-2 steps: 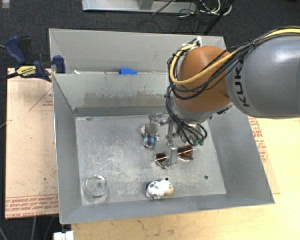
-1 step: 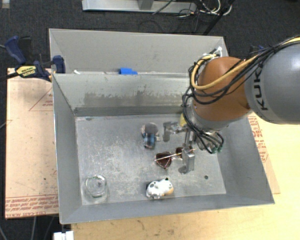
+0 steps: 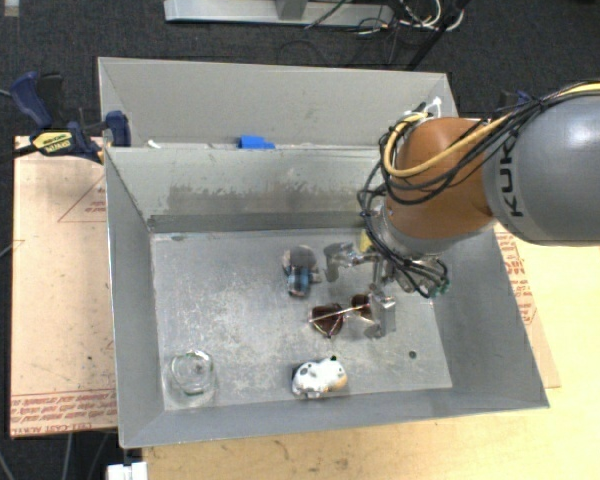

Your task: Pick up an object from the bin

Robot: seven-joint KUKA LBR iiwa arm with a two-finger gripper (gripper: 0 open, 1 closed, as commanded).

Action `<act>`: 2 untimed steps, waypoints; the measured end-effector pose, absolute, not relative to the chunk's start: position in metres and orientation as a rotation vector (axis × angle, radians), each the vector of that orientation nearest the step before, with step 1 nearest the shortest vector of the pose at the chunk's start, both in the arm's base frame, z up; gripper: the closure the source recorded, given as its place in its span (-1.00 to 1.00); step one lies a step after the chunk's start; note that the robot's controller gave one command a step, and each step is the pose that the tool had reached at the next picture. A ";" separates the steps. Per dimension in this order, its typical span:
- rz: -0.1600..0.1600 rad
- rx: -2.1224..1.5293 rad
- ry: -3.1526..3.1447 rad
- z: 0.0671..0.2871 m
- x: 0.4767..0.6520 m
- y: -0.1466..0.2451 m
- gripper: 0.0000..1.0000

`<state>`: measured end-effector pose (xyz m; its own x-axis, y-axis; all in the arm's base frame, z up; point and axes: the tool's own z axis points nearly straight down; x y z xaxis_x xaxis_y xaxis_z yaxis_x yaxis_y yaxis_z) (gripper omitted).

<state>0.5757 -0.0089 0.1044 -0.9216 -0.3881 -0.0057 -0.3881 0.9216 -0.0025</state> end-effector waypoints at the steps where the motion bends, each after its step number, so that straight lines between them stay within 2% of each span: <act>1: 0.003 -0.689 3.064 0.077 0.561 -0.019 1.00; 2: 0.003 -0.689 3.064 0.077 0.561 -0.020 1.00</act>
Offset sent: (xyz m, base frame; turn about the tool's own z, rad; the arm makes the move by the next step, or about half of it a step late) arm 0.0000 0.0000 0.0000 0.0000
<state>0.5611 -0.0195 0.0774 -0.9038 -0.4279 -0.0018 -0.4279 0.9038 0.0016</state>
